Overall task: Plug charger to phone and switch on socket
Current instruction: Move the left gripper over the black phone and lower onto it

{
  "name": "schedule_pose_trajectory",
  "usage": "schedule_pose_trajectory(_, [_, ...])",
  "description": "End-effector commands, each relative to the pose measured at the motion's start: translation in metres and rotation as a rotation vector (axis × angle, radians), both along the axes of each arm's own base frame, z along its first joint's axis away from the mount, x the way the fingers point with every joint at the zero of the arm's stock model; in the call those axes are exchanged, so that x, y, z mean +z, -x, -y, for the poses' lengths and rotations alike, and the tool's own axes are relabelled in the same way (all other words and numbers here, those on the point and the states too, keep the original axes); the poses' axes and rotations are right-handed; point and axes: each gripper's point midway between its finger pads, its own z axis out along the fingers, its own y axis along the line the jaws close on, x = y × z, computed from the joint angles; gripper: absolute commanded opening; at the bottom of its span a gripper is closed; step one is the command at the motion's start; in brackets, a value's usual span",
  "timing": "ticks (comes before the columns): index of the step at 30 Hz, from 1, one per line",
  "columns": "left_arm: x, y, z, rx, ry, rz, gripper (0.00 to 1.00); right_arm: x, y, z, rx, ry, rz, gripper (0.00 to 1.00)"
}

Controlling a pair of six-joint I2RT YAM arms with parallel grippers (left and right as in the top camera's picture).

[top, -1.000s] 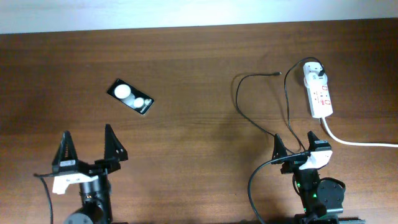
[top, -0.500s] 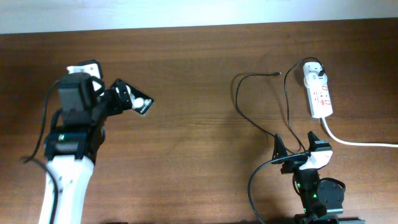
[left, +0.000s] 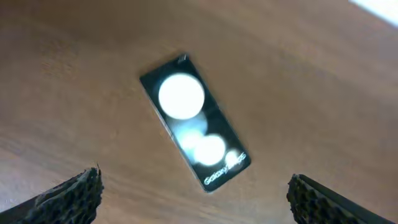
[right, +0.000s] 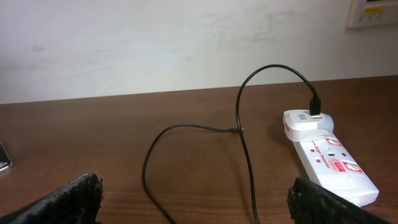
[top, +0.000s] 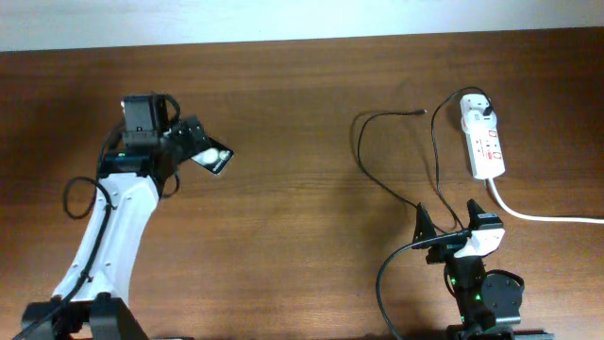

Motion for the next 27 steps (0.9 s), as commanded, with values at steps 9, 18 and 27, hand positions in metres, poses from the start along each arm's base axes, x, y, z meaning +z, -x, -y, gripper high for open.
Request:
schedule_pose_trajectory(9, [0.056, -0.044, -0.010, 0.077, -0.012, -0.037, 0.99, -0.003, 0.000, 0.002, -0.011, 0.000, -0.003, 0.99])
schedule_pose_trajectory(18, [0.009, -0.053, -0.010, 0.135, 0.022, -0.170, 0.99, -0.003, 0.000, 0.002, -0.011, 0.000, -0.003, 0.99])
schedule_pose_trajectory(27, [-0.008, -0.054, -0.010, 0.175, 0.045, -0.202, 0.99, -0.003, 0.000, 0.002, -0.011, 0.000, -0.003, 0.99])
